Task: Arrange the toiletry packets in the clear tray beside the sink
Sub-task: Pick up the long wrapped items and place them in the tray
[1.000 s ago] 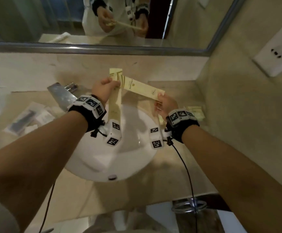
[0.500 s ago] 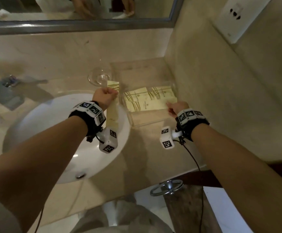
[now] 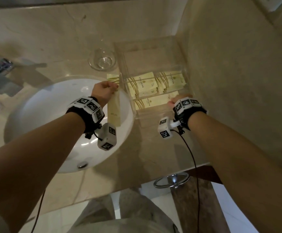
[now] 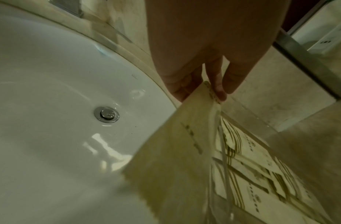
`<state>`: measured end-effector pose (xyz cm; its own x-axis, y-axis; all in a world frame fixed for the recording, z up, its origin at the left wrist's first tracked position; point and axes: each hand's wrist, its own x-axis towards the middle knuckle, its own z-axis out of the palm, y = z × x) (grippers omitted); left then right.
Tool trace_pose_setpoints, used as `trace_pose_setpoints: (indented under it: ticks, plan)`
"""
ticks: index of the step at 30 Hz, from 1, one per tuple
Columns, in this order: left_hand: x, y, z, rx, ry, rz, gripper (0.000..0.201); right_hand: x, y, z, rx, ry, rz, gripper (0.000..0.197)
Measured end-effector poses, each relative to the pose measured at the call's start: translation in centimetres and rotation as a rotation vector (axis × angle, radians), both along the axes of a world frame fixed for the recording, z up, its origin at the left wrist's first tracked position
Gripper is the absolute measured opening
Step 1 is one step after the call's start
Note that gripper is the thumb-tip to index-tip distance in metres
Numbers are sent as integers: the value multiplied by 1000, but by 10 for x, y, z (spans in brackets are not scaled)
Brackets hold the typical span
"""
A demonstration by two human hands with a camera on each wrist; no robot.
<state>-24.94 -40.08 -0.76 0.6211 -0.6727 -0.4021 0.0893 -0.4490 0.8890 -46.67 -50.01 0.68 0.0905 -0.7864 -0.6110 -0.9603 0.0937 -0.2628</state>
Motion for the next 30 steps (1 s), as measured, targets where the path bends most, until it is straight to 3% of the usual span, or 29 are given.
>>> trace_pose_setpoints:
  ticks: [3,6,11,15,17,18,21,22,24,27,30]
  plan:
    - [-1,0,-3,1,21,4,24,-3,5,5,-50,216,255,52]
    - [-2,-1,-4,-11,38,22,22,-3,0,10,-58,257,317,39]
    - [-2,-1,2,-38,59,-3,20,-2,4,18,-111,415,588,40]
    - [-1,-1,13,-56,61,-46,22,-3,4,23,-145,482,652,35]
    - [-3,-2,22,-77,81,-64,32,-6,0,21,-117,353,467,39]
    - [-6,-3,26,-93,98,-70,44,-7,-4,19,-60,181,291,42]
    - [-13,-6,36,-148,182,-44,79,2,-10,6,236,-557,-396,48]
    - [-16,-8,39,-159,202,-37,85,7,-8,5,281,-649,-504,49]
    - [-21,-12,41,-164,198,-43,84,20,1,10,358,-676,-473,51]
    - [-29,-21,46,-174,145,-9,58,32,11,21,482,-747,-290,52]
    - [-33,-27,49,-234,119,62,40,31,15,29,574,-861,-243,37]
